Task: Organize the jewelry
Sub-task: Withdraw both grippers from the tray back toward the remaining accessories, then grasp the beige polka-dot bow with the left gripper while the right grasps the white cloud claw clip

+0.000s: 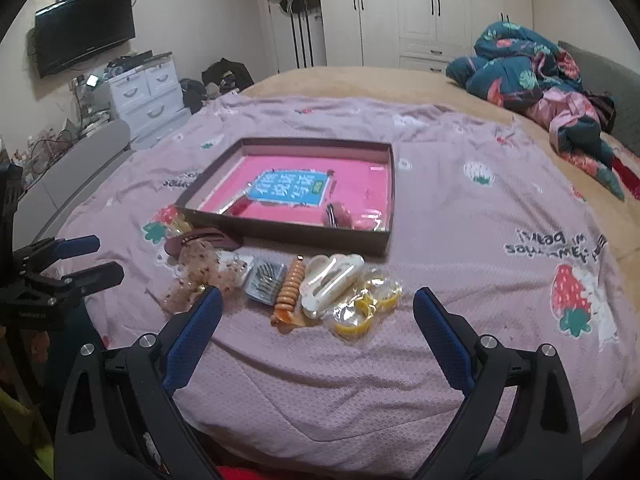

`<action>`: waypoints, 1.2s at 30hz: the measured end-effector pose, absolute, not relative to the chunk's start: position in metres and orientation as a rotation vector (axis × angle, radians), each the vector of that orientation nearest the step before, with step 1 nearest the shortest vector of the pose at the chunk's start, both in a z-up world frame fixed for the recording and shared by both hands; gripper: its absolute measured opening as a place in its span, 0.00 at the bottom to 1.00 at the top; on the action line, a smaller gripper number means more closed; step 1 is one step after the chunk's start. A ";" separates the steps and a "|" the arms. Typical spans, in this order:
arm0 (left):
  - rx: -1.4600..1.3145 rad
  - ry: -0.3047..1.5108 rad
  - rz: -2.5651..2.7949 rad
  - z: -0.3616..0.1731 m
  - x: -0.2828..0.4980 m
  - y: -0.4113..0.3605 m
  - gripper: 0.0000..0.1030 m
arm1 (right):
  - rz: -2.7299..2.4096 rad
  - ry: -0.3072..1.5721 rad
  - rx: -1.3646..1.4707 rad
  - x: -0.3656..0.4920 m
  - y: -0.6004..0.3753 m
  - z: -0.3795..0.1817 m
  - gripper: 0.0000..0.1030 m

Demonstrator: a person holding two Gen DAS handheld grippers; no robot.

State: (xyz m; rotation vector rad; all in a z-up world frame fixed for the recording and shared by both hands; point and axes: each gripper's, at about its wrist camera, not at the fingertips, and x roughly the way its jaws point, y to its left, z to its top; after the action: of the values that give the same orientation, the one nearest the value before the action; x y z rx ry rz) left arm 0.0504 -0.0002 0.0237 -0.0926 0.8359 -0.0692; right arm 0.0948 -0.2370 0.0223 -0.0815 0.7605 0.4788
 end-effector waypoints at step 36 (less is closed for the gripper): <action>-0.085 0.992 -0.085 -0.050 0.099 -0.019 0.89 | 0.514 0.954 -0.347 0.196 -0.199 -0.069 0.92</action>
State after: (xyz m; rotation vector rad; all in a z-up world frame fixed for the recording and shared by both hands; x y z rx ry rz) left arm 0.0986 -0.0190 -0.0501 -0.0849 0.9921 -0.0851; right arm 0.1963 -0.1989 -0.0695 -0.3470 0.9538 0.5139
